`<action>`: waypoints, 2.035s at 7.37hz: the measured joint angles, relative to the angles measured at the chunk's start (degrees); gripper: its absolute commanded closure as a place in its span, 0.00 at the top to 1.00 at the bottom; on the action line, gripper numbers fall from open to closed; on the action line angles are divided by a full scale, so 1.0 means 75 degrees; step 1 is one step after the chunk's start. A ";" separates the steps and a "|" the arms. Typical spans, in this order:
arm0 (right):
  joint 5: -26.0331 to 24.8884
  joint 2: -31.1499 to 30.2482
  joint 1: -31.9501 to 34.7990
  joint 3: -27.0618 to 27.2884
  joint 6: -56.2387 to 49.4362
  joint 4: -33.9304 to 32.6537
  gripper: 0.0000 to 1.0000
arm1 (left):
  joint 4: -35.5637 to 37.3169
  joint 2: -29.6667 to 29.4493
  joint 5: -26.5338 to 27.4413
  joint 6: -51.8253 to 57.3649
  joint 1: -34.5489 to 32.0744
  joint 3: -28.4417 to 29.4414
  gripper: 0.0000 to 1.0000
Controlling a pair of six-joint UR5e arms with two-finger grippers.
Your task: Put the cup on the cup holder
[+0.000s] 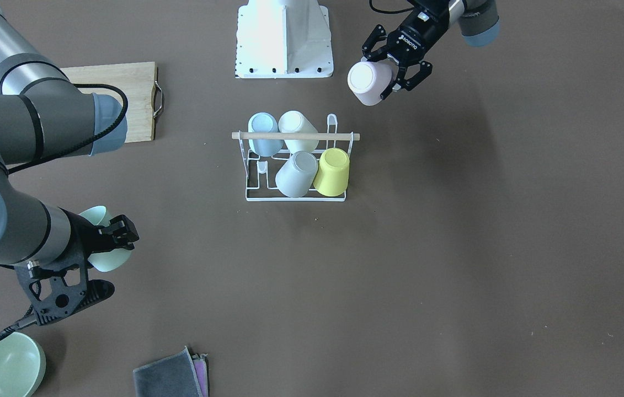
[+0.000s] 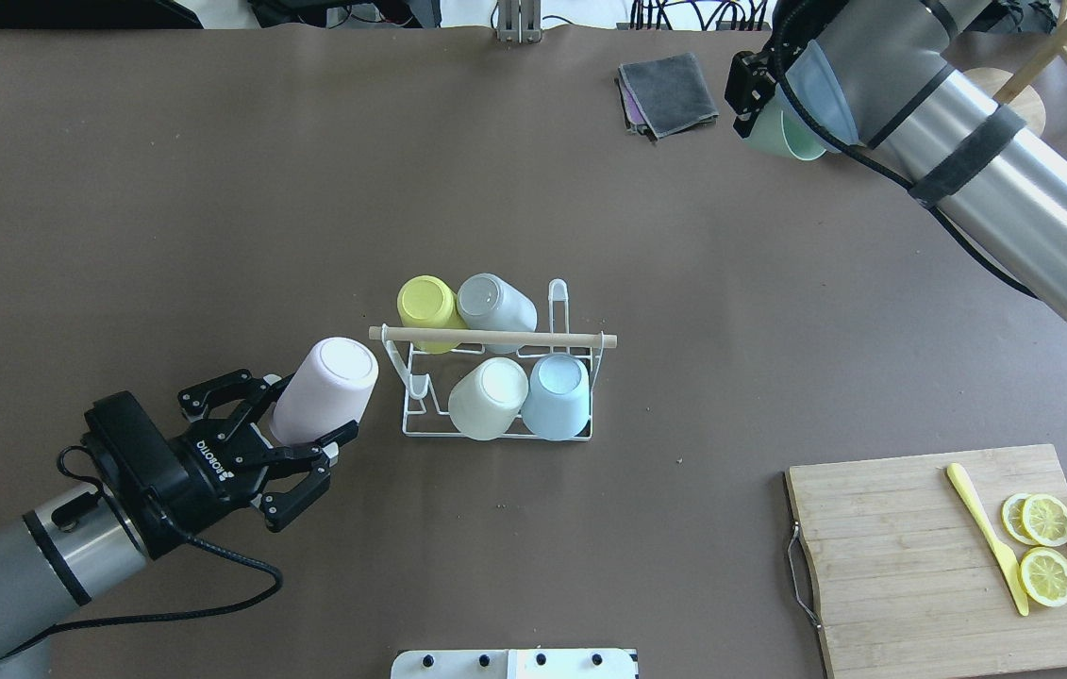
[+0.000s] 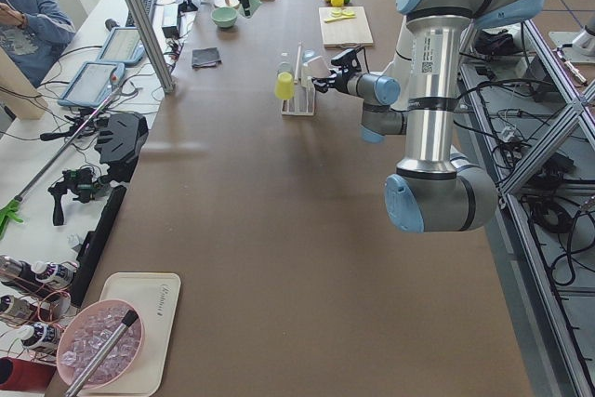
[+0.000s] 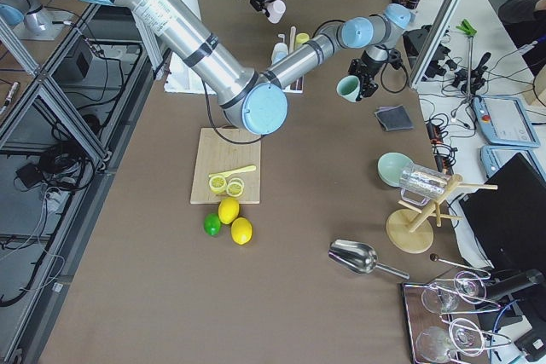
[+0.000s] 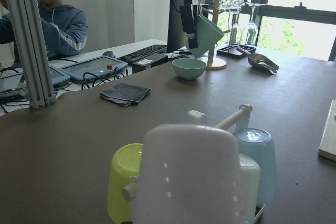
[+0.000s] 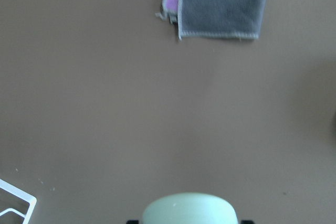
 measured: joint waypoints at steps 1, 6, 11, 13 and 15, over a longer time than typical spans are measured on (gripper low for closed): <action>-0.0080 -0.0209 0.0004 0.0147 0.0699 0.1341 0.00 | -0.0035 -0.0305 0.0361 -0.0003 0.0089 0.0098 0.34; -0.1568 -0.1413 -0.0631 0.0347 0.4395 0.8338 0.00 | -0.0213 -0.1170 0.1337 -0.0127 0.0286 0.0828 0.34; -0.4177 -0.1523 -0.2208 0.0080 0.5448 1.2870 0.00 | -0.0196 -0.1649 0.1364 -0.0653 0.0147 0.1463 0.34; -0.5336 -0.1595 -0.3086 -0.0112 0.4757 1.4058 0.00 | -0.0173 -0.1891 0.1364 -0.0892 -0.0037 0.1836 0.35; -0.6136 -0.1616 -0.3704 -0.0356 0.4174 1.4702 0.00 | -0.0166 -0.2059 0.1357 -0.0981 -0.0112 0.2062 0.58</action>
